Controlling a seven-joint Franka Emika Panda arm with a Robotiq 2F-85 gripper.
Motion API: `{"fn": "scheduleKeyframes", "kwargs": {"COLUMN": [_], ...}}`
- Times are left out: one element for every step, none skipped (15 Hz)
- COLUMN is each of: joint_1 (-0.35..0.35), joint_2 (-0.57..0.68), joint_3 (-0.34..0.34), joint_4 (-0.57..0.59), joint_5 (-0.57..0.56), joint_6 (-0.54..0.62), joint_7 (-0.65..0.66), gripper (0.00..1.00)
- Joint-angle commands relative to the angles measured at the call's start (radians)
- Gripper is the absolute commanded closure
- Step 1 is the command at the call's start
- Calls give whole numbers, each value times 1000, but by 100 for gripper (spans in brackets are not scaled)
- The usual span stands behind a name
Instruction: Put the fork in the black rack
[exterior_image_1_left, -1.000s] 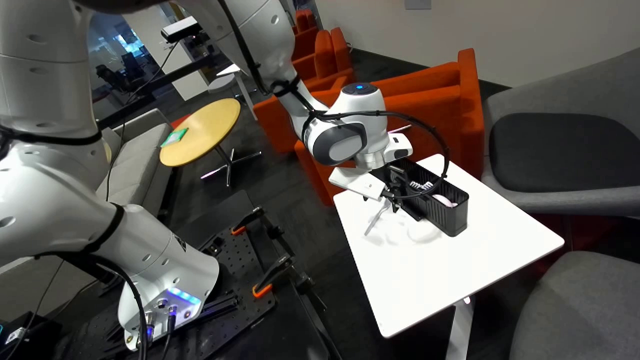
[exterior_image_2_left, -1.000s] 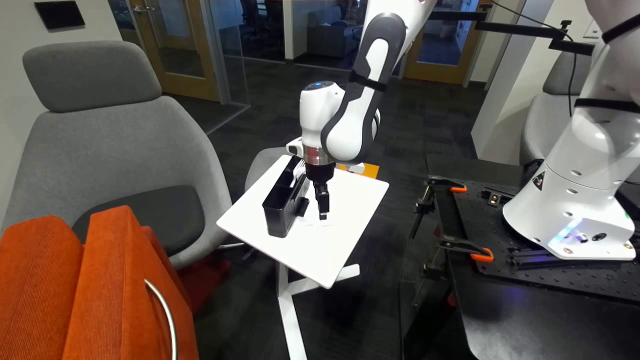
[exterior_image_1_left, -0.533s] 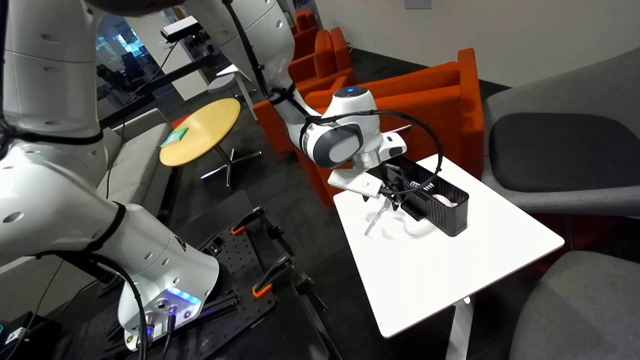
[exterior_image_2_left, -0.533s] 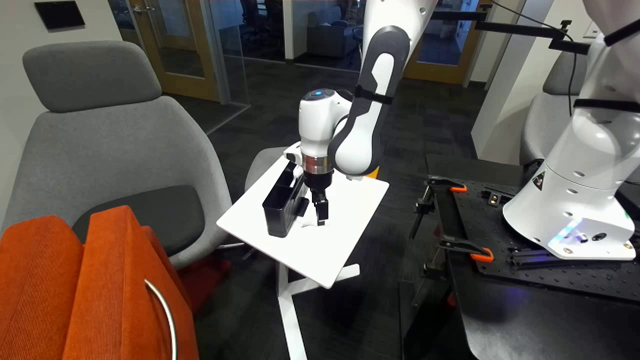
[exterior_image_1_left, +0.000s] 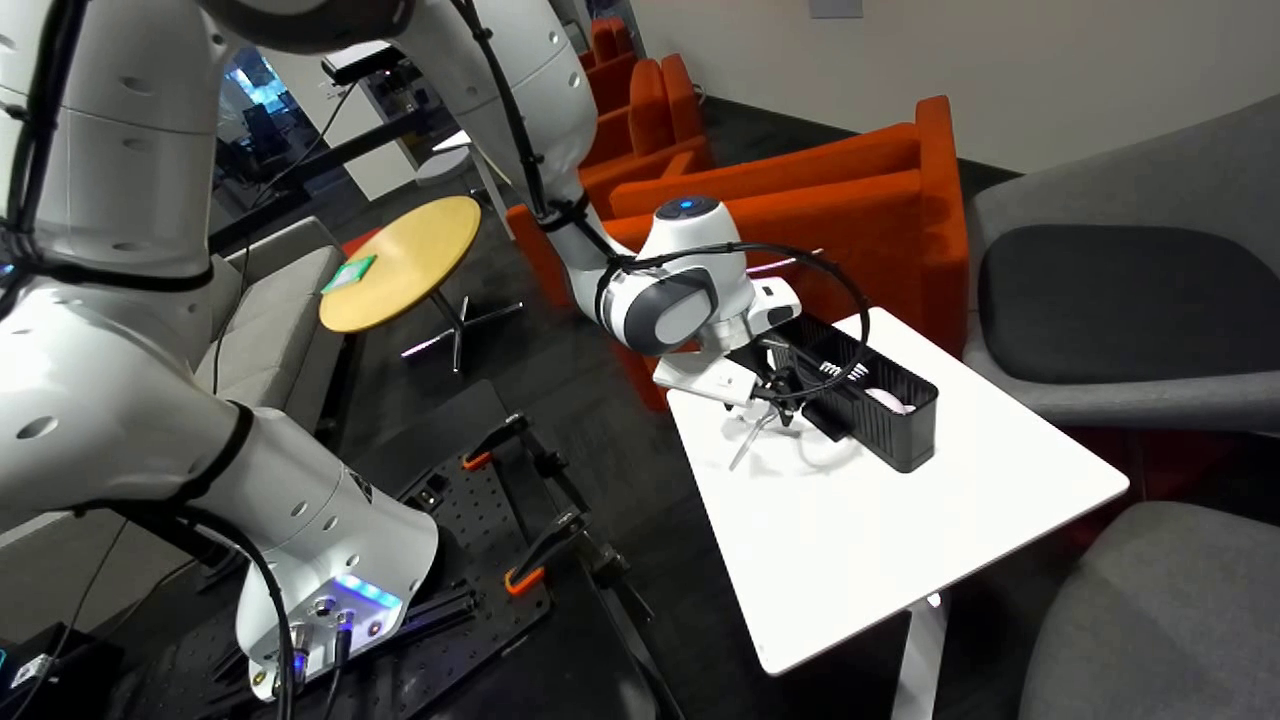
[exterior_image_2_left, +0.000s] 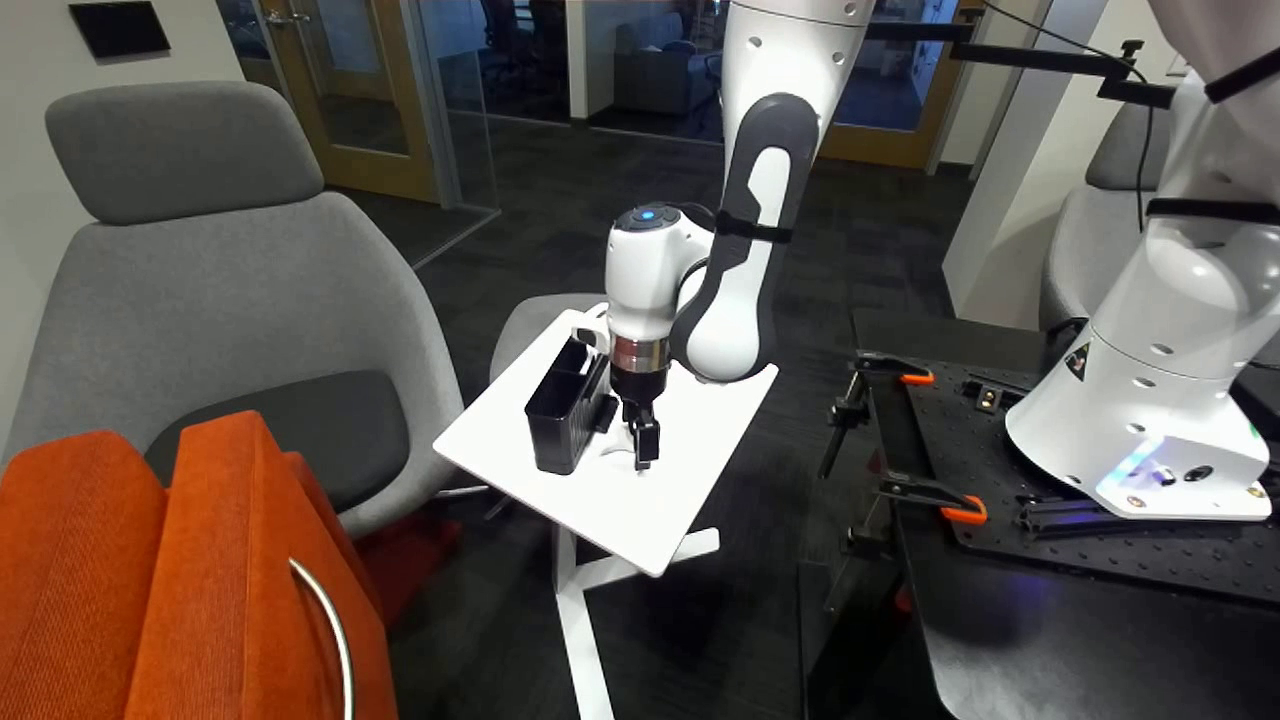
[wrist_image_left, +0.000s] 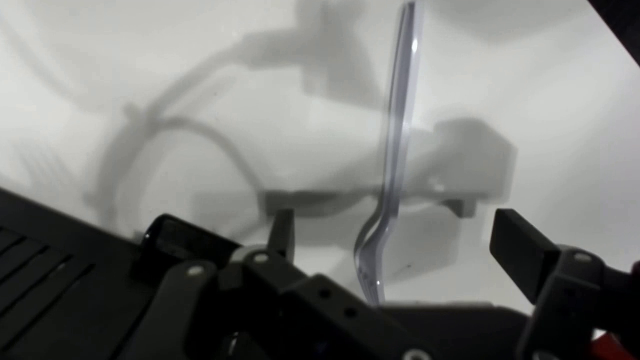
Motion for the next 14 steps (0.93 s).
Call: {"fn": "scheduleKeyframes", "kwargs": {"joint_1": [36, 44, 50, 57, 62, 70, 75, 71, 75, 82, 94, 102, 113, 135], "joint_2": [23, 27, 31, 34, 37, 38, 37, 36, 35, 29, 18, 8, -2, -20], "joint_3": [-34, -40, -45, -50, -54, -59, -61, -54, -53, -55, -62, -65, -72, -87], "joint_4": [-5, -5, -5, -6, -6, -6, -6, -6, -9, -16, -26, -38, -50, -72], "joint_5": [-32, -31, -31, -31, -31, -30, -30, -30, -30, -30, -30, -30, -31, -30], "joint_6": [73, 84, 90, 98, 103, 104, 102, 98, 98, 99, 101, 105, 110, 120], "joint_7": [49, 51, 51, 52, 53, 55, 56, 56, 62, 65, 69, 71, 74, 81], "gripper": [27, 34, 44, 51, 59, 66, 74, 80, 88, 94, 100, 100, 100, 98]}}
